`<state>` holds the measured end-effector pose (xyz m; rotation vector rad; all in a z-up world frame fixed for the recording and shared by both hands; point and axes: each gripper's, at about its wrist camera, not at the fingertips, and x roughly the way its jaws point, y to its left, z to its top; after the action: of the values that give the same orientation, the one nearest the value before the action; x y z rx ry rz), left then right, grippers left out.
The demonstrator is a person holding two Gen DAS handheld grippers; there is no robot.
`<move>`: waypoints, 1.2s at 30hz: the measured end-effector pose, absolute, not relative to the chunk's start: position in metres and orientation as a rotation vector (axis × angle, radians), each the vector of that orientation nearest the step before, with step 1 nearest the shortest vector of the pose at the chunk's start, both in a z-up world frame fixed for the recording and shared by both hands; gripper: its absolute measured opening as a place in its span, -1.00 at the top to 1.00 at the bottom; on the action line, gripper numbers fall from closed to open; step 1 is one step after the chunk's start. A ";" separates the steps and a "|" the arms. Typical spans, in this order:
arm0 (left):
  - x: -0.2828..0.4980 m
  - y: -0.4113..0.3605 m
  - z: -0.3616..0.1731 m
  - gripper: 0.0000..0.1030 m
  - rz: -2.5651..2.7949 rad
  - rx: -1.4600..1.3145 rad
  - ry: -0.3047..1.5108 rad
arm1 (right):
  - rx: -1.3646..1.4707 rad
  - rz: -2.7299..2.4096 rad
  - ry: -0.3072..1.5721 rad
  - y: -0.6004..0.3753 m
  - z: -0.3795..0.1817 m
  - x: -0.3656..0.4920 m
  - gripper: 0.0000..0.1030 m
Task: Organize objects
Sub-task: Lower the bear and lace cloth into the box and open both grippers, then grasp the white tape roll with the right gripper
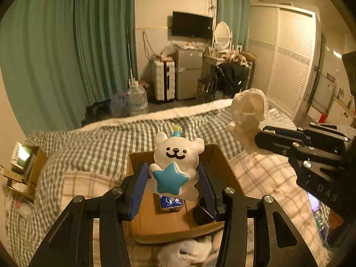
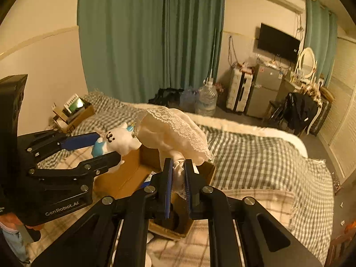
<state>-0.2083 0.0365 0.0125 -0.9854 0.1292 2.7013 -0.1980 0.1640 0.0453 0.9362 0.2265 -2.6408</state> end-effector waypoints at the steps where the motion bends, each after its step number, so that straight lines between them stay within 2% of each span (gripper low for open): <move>1: -0.215 0.037 0.004 0.07 2.693 -1.008 0.126 | 0.963 -2.629 0.225 0.162 0.034 -0.208 0.81; 8: -0.249 0.037 -0.059 0.07 2.643 -1.169 0.128 | 1.160 -2.551 0.215 0.158 -0.047 -0.254 0.81; 15: -0.252 0.043 -0.075 0.06 2.639 -1.178 0.173 | 1.192 -2.534 0.207 0.166 -0.071 -0.260 0.80; 16: -0.250 0.043 -0.075 0.02 2.641 -1.176 0.175 | 1.190 -2.536 0.204 0.166 -0.071 -0.260 0.73; 17: -0.248 0.043 -0.074 -0.05 2.641 -1.175 0.171 | 1.186 -2.541 0.205 0.168 -0.071 -0.258 0.52; 18: -0.249 0.041 -0.073 -0.15 2.640 -1.176 0.170 | 1.174 -2.560 0.204 0.169 -0.067 -0.255 0.40; 19: -0.249 0.039 -0.071 -0.42 2.646 -1.177 0.167 | 1.164 -2.574 0.204 0.172 -0.063 -0.252 0.20; 20: -0.247 0.039 -0.068 -0.62 2.659 -1.174 0.164 | 1.155 -2.585 0.205 0.171 -0.058 -0.250 0.08; 24: -0.230 0.027 -0.049 -0.73 2.703 -1.155 0.167 | 1.100 -2.641 0.231 0.176 -0.031 -0.231 -0.11; 27: -0.214 0.018 -0.028 -0.87 2.721 -1.134 0.153 | 1.040 -2.694 0.241 0.184 -0.004 -0.205 -0.32; 29: -0.200 0.011 -0.012 -1.00 2.743 -1.101 0.139 | 1.015 -2.716 0.249 0.186 0.011 -0.192 -0.53; 31: -0.185 0.005 0.005 -1.00 2.786 -1.059 0.146 | 1.004 -2.775 0.258 0.193 0.030 -0.176 -0.77; 36: -0.153 -0.001 0.039 -1.00 2.863 -1.000 0.201 | 0.936 -2.847 0.234 0.201 0.065 -0.139 -0.88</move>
<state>-0.1527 -0.0009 0.0388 -1.0004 0.2011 2.8634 -0.1387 0.2014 0.0649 0.9361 0.2343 -2.8470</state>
